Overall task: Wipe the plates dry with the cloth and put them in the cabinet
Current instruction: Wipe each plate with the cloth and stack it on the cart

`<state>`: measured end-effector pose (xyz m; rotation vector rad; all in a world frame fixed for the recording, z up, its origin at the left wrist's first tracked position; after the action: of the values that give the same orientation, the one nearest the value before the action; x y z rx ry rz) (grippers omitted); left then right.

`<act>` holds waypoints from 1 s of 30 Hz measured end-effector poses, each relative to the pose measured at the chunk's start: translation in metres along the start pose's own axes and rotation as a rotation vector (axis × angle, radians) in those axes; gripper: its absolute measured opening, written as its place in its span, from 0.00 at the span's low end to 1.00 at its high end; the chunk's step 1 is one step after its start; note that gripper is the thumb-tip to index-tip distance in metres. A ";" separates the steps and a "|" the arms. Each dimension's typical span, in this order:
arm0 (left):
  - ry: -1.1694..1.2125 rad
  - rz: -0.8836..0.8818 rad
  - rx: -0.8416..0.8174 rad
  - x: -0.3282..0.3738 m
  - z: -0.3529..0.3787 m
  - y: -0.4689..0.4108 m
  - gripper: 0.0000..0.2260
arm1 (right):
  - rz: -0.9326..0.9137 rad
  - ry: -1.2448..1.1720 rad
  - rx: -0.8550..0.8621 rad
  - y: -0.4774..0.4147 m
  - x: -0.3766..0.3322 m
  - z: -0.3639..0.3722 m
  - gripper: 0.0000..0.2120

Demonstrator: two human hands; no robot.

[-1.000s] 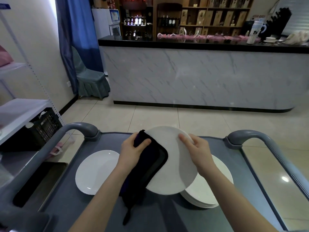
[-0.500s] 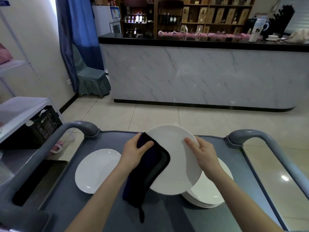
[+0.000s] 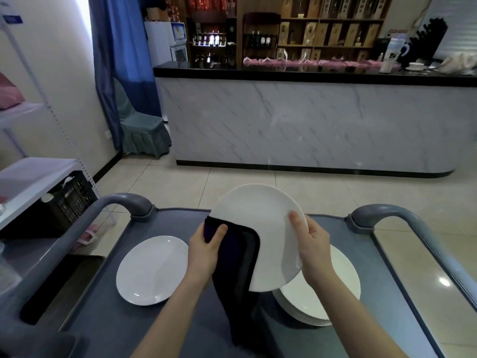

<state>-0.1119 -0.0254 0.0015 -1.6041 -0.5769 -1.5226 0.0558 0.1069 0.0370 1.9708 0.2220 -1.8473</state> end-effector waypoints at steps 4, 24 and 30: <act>-0.029 0.096 -0.089 0.007 -0.008 -0.007 0.06 | -0.080 0.221 -0.214 -0.007 -0.026 -0.013 0.06; -0.016 0.044 0.071 0.013 0.000 0.003 0.05 | 0.070 -0.066 0.063 0.004 0.000 0.009 0.14; -0.178 0.226 -0.214 0.030 -0.007 -0.024 0.03 | -0.082 0.267 -0.078 -0.005 -0.021 -0.003 0.13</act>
<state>-0.1298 -0.0241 0.0355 -1.9126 -0.3215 -1.3165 0.0546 0.1167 0.0569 2.1786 0.4539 -1.5924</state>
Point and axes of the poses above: each hand's wrist, its own y-axis away from the middle knuckle, its own z-axis out of the palm, x = y × z, the point moved 1 cm from there along -y, towards the middle knuckle, and after that the axes turned 15 degrees about z, right-handed, at the moved point
